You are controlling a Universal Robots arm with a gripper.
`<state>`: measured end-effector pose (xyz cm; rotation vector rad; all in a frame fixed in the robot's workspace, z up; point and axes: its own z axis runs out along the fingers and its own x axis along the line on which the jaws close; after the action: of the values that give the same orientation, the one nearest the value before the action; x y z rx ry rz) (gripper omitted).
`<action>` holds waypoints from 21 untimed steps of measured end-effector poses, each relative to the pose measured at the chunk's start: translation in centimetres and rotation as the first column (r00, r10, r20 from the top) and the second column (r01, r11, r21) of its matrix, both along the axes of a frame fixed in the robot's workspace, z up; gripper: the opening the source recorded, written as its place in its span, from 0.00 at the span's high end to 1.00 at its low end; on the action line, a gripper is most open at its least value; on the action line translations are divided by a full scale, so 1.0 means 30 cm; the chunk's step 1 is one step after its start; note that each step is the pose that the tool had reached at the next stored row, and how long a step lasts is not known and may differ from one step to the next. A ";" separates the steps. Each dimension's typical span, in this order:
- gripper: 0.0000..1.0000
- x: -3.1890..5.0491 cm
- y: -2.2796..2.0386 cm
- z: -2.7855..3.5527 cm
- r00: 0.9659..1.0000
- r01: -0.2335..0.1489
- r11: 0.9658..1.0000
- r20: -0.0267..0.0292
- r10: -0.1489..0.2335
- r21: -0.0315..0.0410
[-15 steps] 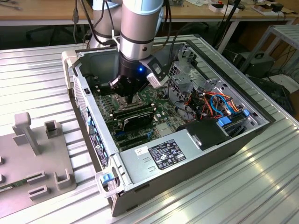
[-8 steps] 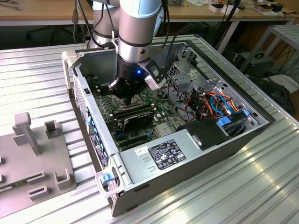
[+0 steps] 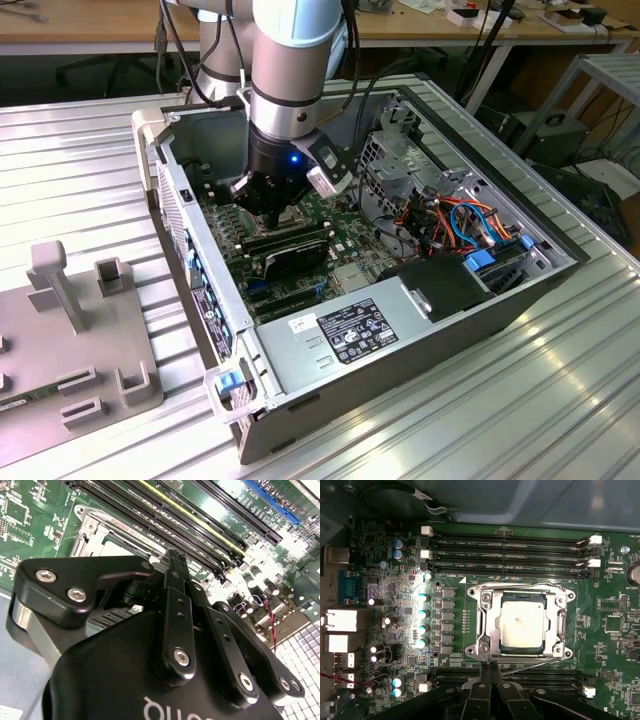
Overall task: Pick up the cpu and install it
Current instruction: 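Install the second cpu locking lever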
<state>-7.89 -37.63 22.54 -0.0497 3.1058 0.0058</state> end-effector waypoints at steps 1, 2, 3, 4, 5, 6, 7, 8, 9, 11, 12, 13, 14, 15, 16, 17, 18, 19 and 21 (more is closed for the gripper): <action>0.89 -0.001 0.000 -0.003 1.000 0.000 1.000 0.000 0.000 0.000; 0.89 -0.002 0.000 -0.005 1.000 0.000 1.000 0.000 0.000 0.000; 0.89 -0.003 0.000 -0.008 1.000 0.000 1.000 0.000 0.000 0.000; 0.89 -0.003 0.000 -0.010 1.000 0.000 1.000 0.000 0.000 0.000; 0.89 -0.004 0.000 -0.012 1.000 0.000 1.000 0.000 0.000 0.000; 0.89 -0.005 0.000 -0.014 1.000 0.000 1.000 0.000 0.000 0.000; 0.89 -0.006 0.000 -0.017 1.000 0.000 1.000 0.000 0.000 0.000; 0.89 -0.007 0.000 -0.019 1.000 0.000 1.000 0.000 0.000 0.000; 0.89 -0.008 0.000 -0.021 1.000 0.000 1.000 0.000 0.000 0.000; 0.89 -0.009 0.000 -0.026 1.000 0.000 1.000 0.000 0.000 0.000; 0.89 -0.010 0.000 -0.029 1.000 0.000 1.000 0.000 0.000 0.000; 0.89 -0.010 0.000 -0.031 1.000 0.000 1.000 0.000 0.000 0.000; 0.89 -0.010 0.000 -0.033 1.000 0.000 1.000 0.000 0.000 0.000; 0.89 -0.010 0.000 -0.036 1.000 0.000 1.000 0.000 0.000 0.000; 0.89 -0.010 0.000 -0.038 1.000 0.000 1.000 0.000 0.000 0.000; 0.89 -0.010 0.000 -0.038 1.000 0.000 1.000 0.000 0.000 0.000; 0.89 -0.010 0.000 -0.038 1.000 0.000 1.000 0.000 0.000 0.000; 0.89 -0.010 0.000 -0.038 1.000 0.000 1.000 0.000 0.000 0.000; 0.89 -0.010 0.000 -0.038 1.000 0.000 1.000 0.000 0.000 0.000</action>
<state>-8.20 -37.63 21.39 -0.0497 3.1058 0.0058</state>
